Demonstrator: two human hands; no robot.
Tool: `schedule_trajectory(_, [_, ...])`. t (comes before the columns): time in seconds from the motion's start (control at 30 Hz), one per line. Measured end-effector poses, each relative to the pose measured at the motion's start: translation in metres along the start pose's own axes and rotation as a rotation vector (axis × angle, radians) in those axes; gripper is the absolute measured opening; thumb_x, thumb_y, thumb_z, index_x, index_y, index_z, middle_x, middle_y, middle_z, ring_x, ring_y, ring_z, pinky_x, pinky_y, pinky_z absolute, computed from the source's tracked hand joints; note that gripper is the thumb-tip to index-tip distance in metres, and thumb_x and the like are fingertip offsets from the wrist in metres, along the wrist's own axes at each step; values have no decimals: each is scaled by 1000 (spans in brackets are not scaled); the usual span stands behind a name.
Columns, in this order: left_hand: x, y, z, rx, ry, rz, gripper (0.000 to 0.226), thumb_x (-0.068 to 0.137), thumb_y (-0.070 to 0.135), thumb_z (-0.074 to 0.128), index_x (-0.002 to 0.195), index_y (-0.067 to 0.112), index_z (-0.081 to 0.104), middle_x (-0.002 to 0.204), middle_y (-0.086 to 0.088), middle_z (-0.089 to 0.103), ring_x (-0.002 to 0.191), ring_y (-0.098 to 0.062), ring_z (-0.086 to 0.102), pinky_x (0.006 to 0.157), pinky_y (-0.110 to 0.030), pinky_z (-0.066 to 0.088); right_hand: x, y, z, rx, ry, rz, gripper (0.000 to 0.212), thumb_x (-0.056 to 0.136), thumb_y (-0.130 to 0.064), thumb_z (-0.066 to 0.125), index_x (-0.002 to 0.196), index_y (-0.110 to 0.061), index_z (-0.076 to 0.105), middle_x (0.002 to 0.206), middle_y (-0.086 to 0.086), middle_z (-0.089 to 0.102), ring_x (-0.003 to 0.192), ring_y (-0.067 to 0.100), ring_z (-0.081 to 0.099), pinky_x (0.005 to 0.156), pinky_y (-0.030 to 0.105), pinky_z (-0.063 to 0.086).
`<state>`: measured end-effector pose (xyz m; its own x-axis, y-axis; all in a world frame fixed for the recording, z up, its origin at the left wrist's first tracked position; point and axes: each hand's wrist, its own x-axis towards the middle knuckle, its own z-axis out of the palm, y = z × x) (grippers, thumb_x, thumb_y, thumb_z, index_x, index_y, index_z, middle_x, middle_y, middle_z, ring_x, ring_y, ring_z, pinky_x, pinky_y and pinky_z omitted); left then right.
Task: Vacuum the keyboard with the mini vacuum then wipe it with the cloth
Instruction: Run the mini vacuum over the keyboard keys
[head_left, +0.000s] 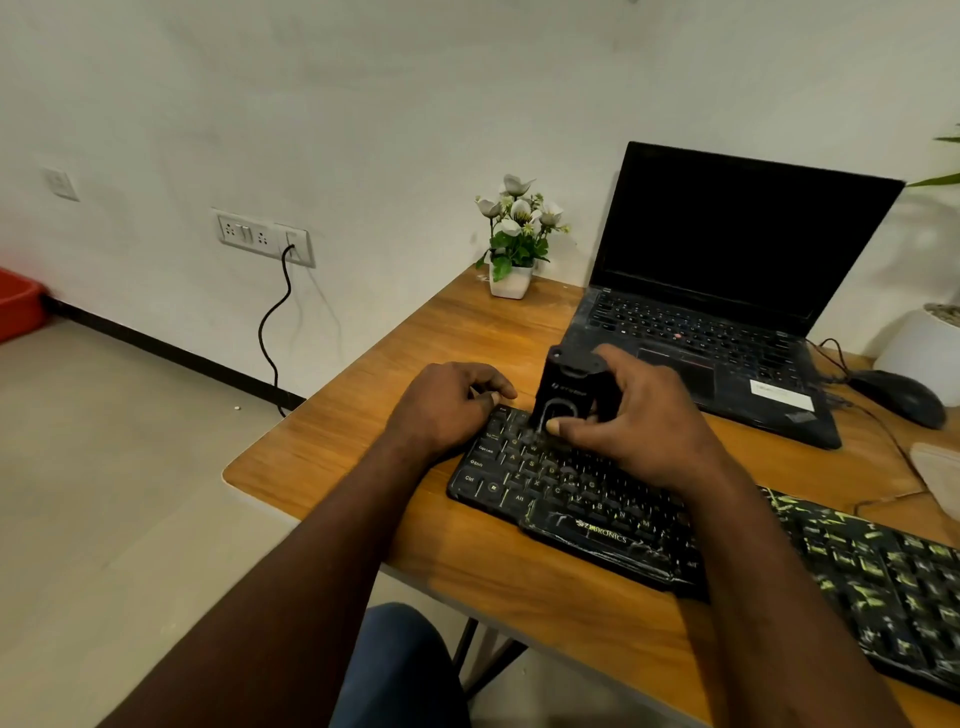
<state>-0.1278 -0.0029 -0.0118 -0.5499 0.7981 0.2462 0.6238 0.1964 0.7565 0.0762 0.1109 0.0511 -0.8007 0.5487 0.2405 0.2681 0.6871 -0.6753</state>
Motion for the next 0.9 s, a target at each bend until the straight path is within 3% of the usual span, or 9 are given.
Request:
schedule_trajectory(0.1, [0,-1,1,13,5,3,23,96,21,63,94,38,78,90,12,74,84,-7,68,80,-37,59,2,4,-2,-121,109,48,59,74,-27,91,124,-26,59,109,-8,69,92,9,68,69,15,53])
schedule_trajectory(0.27, [1,0,0,63,0,17,29,96,22,64,83,47,70,90,13,74,82,-4,67,79,-35,59,-7,-6,8,17,-118,-17,46,73,-21,92,108,-31,63,91,-3,74,79,14,73,71,38,64])
schedule_trajectory(0.33, [1,1,0,71,4,21,27,96,22,63,84,45,71,91,13,73,83,-4,66,79,-34,58,-5,-8,8,72,-106,-22,44,74,-20,91,107,-30,63,91,-2,75,77,13,74,70,35,64])
schedule_trajectory(0.5, [0,-1,2,80,12,7,20,96,25,63,97,38,77,90,13,74,84,-6,67,78,-35,59,3,-1,10,-141,120,42,51,76,-27,90,116,-26,58,104,-7,68,89,9,68,69,22,59])
schedule_trajectory(0.6, [0,1,1,93,9,18,21,98,23,62,92,40,74,90,14,72,82,-3,65,75,-31,56,-3,-4,11,-39,-36,13,45,75,-24,91,108,-28,61,94,-8,71,79,4,70,63,20,58])
schedule_trajectory(0.7, [-1,2,1,108,20,27,22,98,23,62,89,41,72,91,14,73,82,-2,64,74,-31,55,-6,-6,9,84,-111,14,47,75,-21,92,111,-28,63,95,-6,75,83,5,74,72,25,63])
schedule_trajectory(0.9, [-2,2,1,102,10,5,22,98,24,61,98,39,77,93,12,74,85,-6,66,80,-36,59,4,2,8,-144,168,99,53,76,-29,91,118,-23,58,109,-4,70,94,13,68,75,29,62])
